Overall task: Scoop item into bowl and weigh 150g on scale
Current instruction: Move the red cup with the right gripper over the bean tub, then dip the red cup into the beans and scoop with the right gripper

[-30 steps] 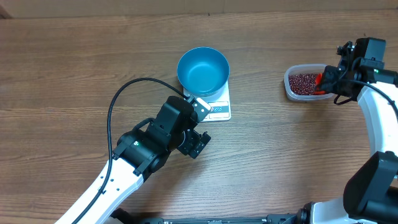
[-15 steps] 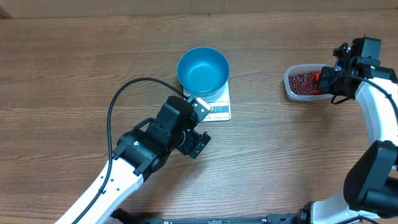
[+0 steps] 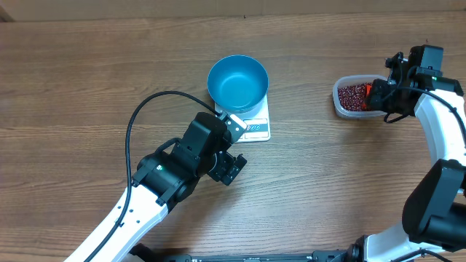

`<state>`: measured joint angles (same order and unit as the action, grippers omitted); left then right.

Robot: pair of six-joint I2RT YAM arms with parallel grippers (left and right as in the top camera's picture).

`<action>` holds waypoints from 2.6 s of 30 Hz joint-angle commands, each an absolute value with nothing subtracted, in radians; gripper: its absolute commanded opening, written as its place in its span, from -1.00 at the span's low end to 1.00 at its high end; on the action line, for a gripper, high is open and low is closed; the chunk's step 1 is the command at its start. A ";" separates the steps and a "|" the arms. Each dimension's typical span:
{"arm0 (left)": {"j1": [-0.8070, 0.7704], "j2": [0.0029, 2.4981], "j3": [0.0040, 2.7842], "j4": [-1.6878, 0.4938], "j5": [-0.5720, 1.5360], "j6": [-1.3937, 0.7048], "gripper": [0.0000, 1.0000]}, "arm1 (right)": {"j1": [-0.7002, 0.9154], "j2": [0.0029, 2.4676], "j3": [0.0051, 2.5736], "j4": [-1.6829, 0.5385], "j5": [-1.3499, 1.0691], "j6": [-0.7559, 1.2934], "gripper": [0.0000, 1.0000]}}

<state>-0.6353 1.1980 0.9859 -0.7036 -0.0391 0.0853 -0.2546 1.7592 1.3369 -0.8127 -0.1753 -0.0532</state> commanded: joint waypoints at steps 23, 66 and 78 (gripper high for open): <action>-0.637 1.204 0.984 -0.702 -0.048 0.097 0.99 | -0.326 1.787 1.274 -0.806 -0.430 -0.115 -0.93; -0.637 1.204 0.984 -0.702 -0.048 0.097 0.99 | -0.385 1.833 1.269 -0.846 -0.524 -0.054 -0.93; -0.637 1.204 0.984 -0.702 -0.048 0.097 0.99 | -0.446 1.838 1.269 -0.836 -0.543 -0.026 -0.93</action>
<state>-0.6353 1.1980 0.9859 -0.7036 -0.0391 0.0853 -0.4374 1.8172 1.2823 -0.8387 -0.5396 -0.0372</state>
